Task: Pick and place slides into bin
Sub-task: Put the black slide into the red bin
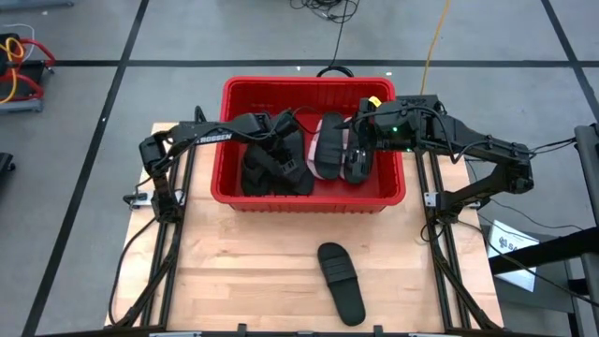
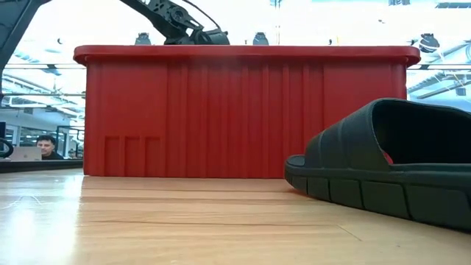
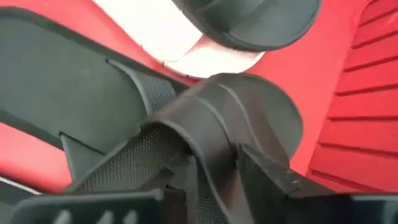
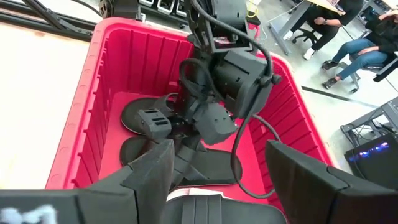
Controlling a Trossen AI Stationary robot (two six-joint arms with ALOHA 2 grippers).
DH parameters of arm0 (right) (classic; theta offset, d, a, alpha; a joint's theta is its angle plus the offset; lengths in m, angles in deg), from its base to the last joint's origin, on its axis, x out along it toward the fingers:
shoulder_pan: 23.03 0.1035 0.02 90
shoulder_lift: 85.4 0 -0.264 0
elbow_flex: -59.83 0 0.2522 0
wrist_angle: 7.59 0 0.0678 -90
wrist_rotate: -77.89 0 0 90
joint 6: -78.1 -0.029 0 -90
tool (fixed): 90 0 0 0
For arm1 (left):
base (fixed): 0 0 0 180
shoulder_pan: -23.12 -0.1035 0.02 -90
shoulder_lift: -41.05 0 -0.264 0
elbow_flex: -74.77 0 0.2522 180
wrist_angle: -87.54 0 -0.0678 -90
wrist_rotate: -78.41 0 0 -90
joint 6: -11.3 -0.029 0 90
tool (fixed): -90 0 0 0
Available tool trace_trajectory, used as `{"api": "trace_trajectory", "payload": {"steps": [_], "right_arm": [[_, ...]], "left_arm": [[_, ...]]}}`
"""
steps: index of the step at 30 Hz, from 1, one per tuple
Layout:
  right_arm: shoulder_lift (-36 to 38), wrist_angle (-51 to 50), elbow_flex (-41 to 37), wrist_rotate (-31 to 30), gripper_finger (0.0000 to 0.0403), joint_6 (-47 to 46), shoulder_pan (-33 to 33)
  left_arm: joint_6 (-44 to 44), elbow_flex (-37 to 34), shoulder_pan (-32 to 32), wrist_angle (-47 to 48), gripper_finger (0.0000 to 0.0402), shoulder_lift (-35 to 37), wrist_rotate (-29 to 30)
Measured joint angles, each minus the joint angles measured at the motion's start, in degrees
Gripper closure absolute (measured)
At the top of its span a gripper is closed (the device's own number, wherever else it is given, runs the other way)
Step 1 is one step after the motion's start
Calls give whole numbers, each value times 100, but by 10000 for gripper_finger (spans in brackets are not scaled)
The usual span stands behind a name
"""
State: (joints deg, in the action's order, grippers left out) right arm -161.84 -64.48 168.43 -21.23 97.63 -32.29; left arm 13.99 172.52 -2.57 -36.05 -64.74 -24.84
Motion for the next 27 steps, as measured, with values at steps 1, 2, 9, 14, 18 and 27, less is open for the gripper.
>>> {"api": "trace_trajectory", "payload": {"steps": [1,2,9,14,18,27], "right_arm": [[2,2,0,0,161,0,0],[2,2,0,-2,161,0,0],[1,0,0,-2,161,-1,0],[0,1,0,-3,161,0,0],[0,2,0,-4,161,-4,0],[0,2,0,-2,161,-85,0]], "left_arm": [[-22,0,0,10,308,-3,20],[-69,0,1,3,322,8,11],[-136,0,-12,8,392,41,-14],[-425,-7,-76,172,397,311,45],[-767,-7,-171,439,398,804,335],[-1615,-2,-431,1102,399,2018,680]]}}
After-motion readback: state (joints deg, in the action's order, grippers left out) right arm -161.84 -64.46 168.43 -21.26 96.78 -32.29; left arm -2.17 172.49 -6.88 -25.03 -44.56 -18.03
